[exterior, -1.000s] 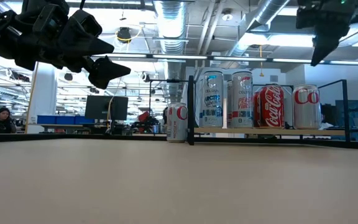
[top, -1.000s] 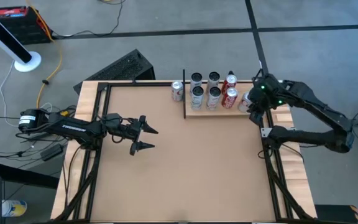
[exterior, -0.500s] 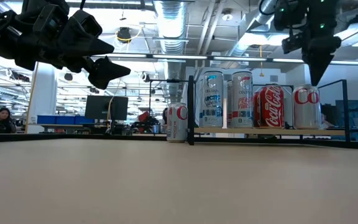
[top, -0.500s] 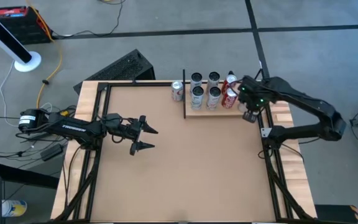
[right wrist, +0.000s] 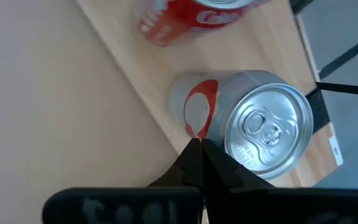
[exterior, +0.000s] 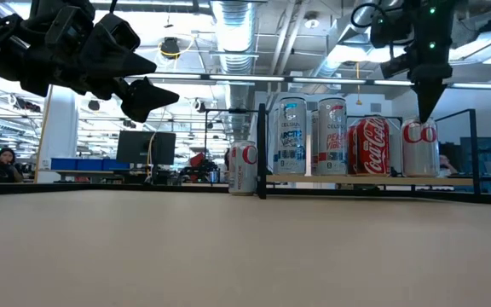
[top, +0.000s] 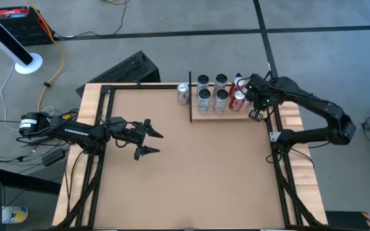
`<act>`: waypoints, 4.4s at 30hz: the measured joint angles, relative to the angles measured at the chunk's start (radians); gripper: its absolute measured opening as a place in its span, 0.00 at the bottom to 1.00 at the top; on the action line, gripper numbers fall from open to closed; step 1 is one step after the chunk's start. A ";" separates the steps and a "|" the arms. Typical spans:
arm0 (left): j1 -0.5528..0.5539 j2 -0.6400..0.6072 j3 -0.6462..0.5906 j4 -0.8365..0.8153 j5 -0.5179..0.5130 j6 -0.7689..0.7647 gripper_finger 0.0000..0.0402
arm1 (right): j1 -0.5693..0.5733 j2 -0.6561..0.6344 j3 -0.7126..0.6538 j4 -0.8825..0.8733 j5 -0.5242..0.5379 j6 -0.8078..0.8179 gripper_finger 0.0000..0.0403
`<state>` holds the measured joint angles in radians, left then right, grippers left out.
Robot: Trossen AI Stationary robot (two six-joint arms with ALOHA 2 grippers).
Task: Place canned beverage on shelf
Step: Put the bottom silver and red soda can on the shelf, then put the silver and red soda can on the shelf
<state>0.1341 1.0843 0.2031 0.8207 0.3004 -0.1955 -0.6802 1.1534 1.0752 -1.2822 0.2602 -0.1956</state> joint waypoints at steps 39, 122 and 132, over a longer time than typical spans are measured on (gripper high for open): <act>0.000 0.000 0.000 -0.002 0.000 0.000 0.80 | -0.068 0.125 0.000 0.101 0.117 -0.064 0.04; 0.390 0.289 0.358 -0.130 -0.368 0.103 0.80 | 0.644 -0.217 -0.192 0.373 -0.036 0.430 0.05; 0.394 0.425 0.356 0.035 -0.374 0.089 0.80 | 0.948 -0.197 -0.463 0.914 0.001 0.366 0.05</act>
<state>0.5282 1.5090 0.5594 0.8555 -0.0734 -0.1066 0.2674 0.9561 0.6123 -0.3685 0.2617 0.1702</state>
